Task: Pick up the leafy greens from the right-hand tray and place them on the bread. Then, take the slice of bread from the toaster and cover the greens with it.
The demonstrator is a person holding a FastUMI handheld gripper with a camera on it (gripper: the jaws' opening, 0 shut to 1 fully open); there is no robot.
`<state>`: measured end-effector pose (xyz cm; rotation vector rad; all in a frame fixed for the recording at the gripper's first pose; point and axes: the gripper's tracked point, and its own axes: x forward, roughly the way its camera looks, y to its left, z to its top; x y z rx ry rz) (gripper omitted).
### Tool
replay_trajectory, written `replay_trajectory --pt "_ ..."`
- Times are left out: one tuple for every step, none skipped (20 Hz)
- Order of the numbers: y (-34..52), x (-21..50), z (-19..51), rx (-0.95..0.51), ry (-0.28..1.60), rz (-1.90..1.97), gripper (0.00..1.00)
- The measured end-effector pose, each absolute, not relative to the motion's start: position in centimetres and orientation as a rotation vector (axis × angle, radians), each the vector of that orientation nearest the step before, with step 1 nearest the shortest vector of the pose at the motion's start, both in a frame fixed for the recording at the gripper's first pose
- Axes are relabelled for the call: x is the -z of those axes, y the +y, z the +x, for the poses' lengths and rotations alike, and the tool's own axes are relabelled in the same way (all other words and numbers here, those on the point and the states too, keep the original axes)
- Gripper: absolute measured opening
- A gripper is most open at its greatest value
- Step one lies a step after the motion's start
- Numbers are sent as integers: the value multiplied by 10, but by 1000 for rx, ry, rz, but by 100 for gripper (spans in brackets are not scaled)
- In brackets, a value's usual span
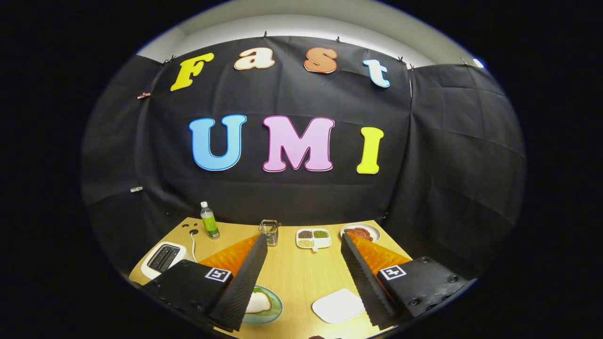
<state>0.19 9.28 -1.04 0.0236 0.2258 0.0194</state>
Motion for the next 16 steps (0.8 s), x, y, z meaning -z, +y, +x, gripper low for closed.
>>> replay_trajectory --pt "93 10 3 -19 228 30 98" --pt "94 11 4 -18 232 38 98" --pt "94 13 3 -17 237 42 98" --pt "93 15 4 -17 244 44 98" --pt "94 16 4 -19 250 43 98" --pt "94 15 5 -22 253 40 98" --pt "93 13 6 -23 248 36 98" --pt "92 12 7 -22 244 30 98" --pt "91 11 8 -22 241 25 98" --pt "92 10 8 -24 240 25 98" --pt "92 10 8 -26 240 26 98" --pt "92 11 8 -30 240 30 98" --pt "93 12 9 -36 241 32 98" --pt "92 13 8 -41 244 33 98" --pt "91 15 8 -48 249 32 98" --pt "91 17 10 -53 251 30 98"
